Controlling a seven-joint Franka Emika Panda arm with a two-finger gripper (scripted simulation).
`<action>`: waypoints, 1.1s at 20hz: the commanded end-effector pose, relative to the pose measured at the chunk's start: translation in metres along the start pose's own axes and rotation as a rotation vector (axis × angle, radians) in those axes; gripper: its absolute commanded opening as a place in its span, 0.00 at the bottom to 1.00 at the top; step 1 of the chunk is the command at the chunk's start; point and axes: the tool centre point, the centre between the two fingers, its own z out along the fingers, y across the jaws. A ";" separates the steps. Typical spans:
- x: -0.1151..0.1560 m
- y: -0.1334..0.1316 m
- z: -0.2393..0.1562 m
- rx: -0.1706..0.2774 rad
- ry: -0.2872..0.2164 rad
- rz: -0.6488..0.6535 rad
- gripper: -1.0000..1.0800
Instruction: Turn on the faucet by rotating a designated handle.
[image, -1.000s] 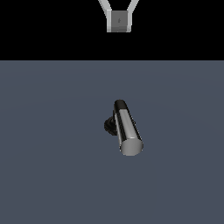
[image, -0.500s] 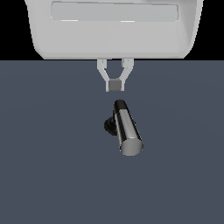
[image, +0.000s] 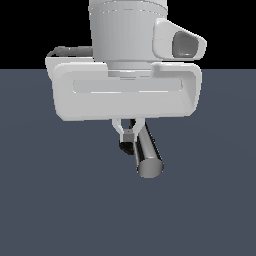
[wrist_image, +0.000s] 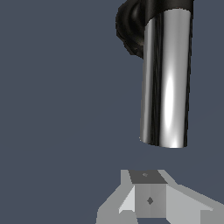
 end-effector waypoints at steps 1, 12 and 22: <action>0.003 -0.001 0.017 0.000 0.001 -0.010 0.00; 0.015 -0.003 0.070 0.000 0.000 -0.039 0.00; 0.018 -0.004 0.085 0.001 0.000 -0.047 0.00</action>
